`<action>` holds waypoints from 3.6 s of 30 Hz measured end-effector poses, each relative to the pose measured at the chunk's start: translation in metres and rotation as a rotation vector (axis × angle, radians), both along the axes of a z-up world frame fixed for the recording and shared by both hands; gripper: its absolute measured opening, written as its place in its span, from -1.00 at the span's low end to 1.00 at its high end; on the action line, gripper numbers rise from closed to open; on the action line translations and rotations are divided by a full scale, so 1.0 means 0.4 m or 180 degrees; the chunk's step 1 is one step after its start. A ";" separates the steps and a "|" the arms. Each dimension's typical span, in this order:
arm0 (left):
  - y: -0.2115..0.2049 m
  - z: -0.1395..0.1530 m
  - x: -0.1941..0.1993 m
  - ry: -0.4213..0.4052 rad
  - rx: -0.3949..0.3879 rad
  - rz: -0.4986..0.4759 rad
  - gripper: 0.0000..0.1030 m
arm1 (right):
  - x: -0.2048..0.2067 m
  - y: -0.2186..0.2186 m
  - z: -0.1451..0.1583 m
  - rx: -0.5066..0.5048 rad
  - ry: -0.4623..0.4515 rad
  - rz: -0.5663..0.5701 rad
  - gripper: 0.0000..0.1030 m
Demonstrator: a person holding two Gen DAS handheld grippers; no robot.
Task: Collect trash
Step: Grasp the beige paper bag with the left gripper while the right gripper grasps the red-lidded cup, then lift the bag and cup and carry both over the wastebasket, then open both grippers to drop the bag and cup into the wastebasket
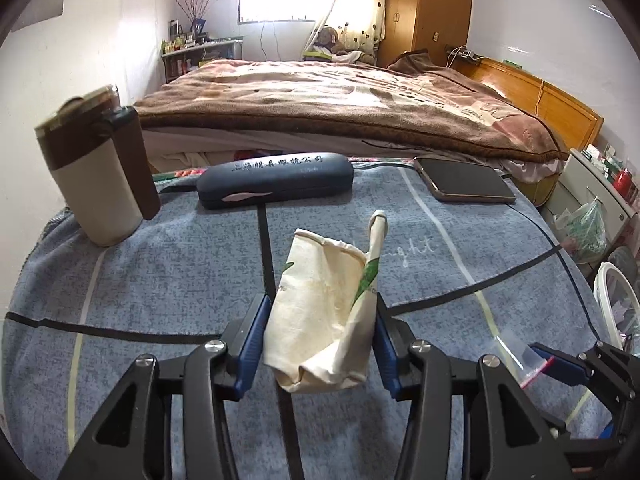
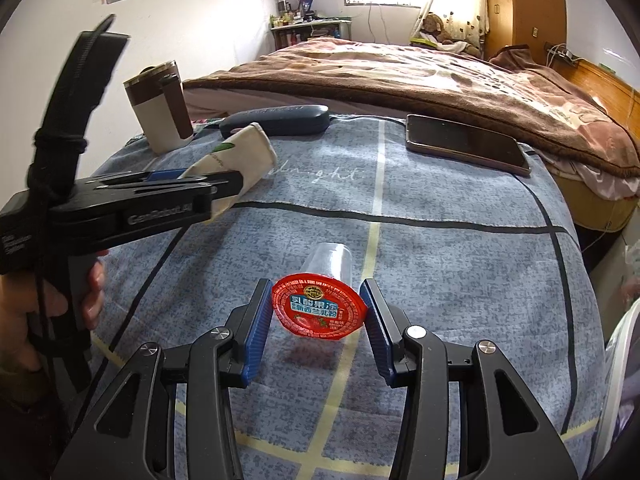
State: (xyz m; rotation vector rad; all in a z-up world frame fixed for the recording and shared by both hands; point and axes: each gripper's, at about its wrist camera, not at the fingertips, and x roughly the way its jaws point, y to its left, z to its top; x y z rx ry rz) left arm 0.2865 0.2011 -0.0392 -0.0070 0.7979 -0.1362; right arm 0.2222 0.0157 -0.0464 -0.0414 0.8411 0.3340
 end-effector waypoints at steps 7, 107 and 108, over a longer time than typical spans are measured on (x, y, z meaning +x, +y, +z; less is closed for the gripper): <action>-0.022 0.052 -0.063 -0.0120 0.0004 -0.0035 -0.02 | -0.027 -0.034 0.029 0.0074 -0.0075 -0.0083 -0.10; -0.837 0.112 -0.447 -0.0403 -0.0115 -0.1130 0.44 | -0.391 -0.771 0.114 0.0055 -0.0624 -0.1820 0.17; -0.832 0.115 -0.456 -0.0462 -0.0074 -0.1103 0.44 | -0.403 -0.765 0.114 0.0018 -0.0657 -0.1837 0.17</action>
